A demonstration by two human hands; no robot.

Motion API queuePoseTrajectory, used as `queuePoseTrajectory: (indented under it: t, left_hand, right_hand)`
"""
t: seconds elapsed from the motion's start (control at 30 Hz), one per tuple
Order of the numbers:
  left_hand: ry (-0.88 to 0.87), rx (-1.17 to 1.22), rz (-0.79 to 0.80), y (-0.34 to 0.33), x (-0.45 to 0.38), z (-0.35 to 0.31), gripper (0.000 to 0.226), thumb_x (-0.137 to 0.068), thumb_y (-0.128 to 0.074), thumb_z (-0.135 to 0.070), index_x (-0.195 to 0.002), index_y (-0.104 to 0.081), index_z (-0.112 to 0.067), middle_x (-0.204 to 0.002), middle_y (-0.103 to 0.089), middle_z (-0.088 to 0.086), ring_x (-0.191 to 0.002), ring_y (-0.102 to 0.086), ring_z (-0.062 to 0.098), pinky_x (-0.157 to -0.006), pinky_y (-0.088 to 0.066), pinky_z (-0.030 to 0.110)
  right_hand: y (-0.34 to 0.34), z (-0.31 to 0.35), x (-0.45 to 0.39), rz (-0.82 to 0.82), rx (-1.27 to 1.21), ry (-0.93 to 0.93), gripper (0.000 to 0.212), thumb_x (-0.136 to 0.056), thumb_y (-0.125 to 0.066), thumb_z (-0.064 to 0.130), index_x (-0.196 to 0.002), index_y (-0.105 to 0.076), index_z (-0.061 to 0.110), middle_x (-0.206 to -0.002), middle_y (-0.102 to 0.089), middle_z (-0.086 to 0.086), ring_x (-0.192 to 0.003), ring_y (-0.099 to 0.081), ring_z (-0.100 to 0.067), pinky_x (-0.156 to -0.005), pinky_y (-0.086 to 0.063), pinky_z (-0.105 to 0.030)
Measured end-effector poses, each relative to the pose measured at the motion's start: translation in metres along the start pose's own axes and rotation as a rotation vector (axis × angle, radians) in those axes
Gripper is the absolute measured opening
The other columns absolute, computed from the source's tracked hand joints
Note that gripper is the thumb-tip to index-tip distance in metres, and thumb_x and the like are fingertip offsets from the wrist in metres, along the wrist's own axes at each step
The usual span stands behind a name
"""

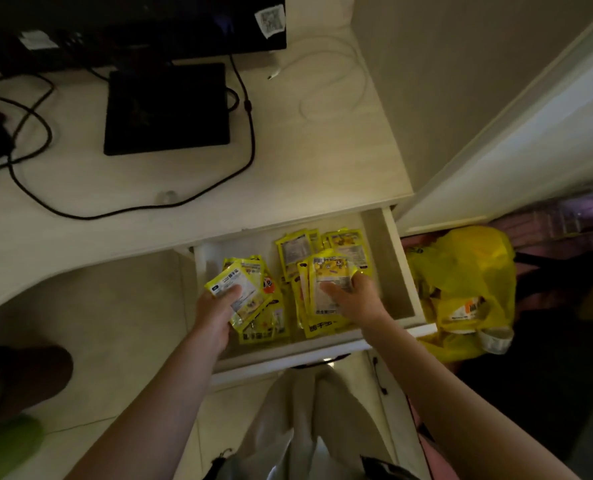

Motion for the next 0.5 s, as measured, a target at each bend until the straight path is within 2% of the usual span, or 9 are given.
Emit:
queuePoseTrajectory:
  t: [0.07, 0.13, 0.23, 0.3, 0.37, 0.43, 0.5]
  left_hand:
    - [0.013, -0.046, -0.040, -0.002, -0.020, -0.001, 0.021, -0.087, -0.063, -0.008, -0.108, -0.063, -0.010, -0.108, -0.067, 0.020, -0.095, -0.065, 0.034, -0.089, -0.050, 0.053]
    - [0.010, -0.113, -0.089, -0.005, -0.038, 0.000, 0.016, -0.086, -0.065, -0.012, -0.102, -0.063, -0.013, -0.106, -0.068, 0.017, -0.094, -0.066, 0.032, -0.088, -0.052, 0.050]
    - [0.008, -0.164, -0.133, -0.011, -0.060, 0.002, 0.021, -0.087, -0.065, -0.015, -0.107, -0.062, -0.010, -0.101, -0.066, 0.013, -0.088, -0.064, 0.027, -0.081, -0.051, 0.039]
    - [0.016, -0.191, -0.142, -0.015, -0.074, 0.005, 0.024, -0.087, -0.066, -0.017, -0.109, -0.062, -0.010, -0.099, -0.067, 0.012, -0.087, -0.064, 0.027, -0.078, -0.051, 0.036]
    - [0.021, -0.210, -0.146, -0.017, -0.087, 0.007, 0.025, -0.087, -0.065, -0.018, -0.110, -0.063, -0.010, -0.099, -0.068, 0.012, -0.088, -0.066, 0.028, -0.079, -0.053, 0.036]
    - [0.037, -0.217, -0.155, -0.020, -0.098, 0.010, 0.025, -0.087, -0.065, -0.019, -0.110, -0.063, -0.011, -0.099, -0.068, 0.011, -0.089, -0.066, 0.028, -0.084, -0.054, 0.039]
    - [0.048, -0.219, -0.170, -0.021, -0.109, 0.013, 0.032, -0.085, -0.066, -0.023, -0.114, -0.062, -0.010, -0.103, -0.068, 0.011, -0.091, -0.066, 0.028, -0.089, -0.053, 0.042]
  right_hand:
    - [-0.013, 0.006, -0.019, 0.008, 0.020, 0.007, 0.035, -0.083, -0.069, 0.030, -0.108, -0.059, 0.007, -0.101, -0.068, -0.009, -0.092, -0.068, -0.022, -0.081, -0.058, -0.042]
    - [-0.025, 0.009, -0.035, 0.017, 0.020, -0.001, 0.032, -0.085, -0.068, 0.028, -0.107, -0.060, 0.007, -0.099, -0.069, -0.006, -0.091, -0.067, -0.020, -0.077, -0.058, -0.036]
    - [-0.043, 0.011, -0.062, 0.037, 0.008, -0.022, 0.022, -0.088, -0.065, 0.023, -0.101, -0.055, 0.009, -0.086, -0.062, 0.001, -0.074, -0.059, -0.009, -0.056, -0.046, -0.020]
    - [-0.054, 0.014, -0.079, 0.051, 0.013, -0.035, 0.026, -0.089, -0.064, 0.021, -0.108, -0.055, 0.006, -0.091, -0.060, -0.002, -0.074, -0.055, -0.010, -0.050, -0.038, -0.016]
    - [-0.065, 0.016, -0.094, 0.055, 0.019, -0.056, 0.036, -0.089, -0.063, 0.020, -0.116, -0.053, -0.002, -0.101, -0.058, -0.010, -0.075, -0.053, -0.013, -0.045, -0.037, -0.014]
    - [-0.075, 0.018, -0.107, 0.071, 0.038, -0.062, 0.038, -0.090, -0.062, 0.016, -0.119, -0.051, -0.006, -0.098, -0.054, -0.009, -0.066, -0.049, -0.009, -0.037, -0.037, -0.010]
    - [-0.083, 0.018, -0.118, 0.089, 0.055, -0.064, 0.041, -0.090, -0.062, 0.014, -0.122, -0.049, -0.008, -0.090, -0.053, -0.005, -0.068, -0.049, -0.009, -0.039, -0.037, -0.009]
Point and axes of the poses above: each hand's wrist, its own x-axis away from the middle knuckle, its own y-axis out of the back of the hand, z = x × y, the point moved 7 cm from there along -x, towards the middle knuckle
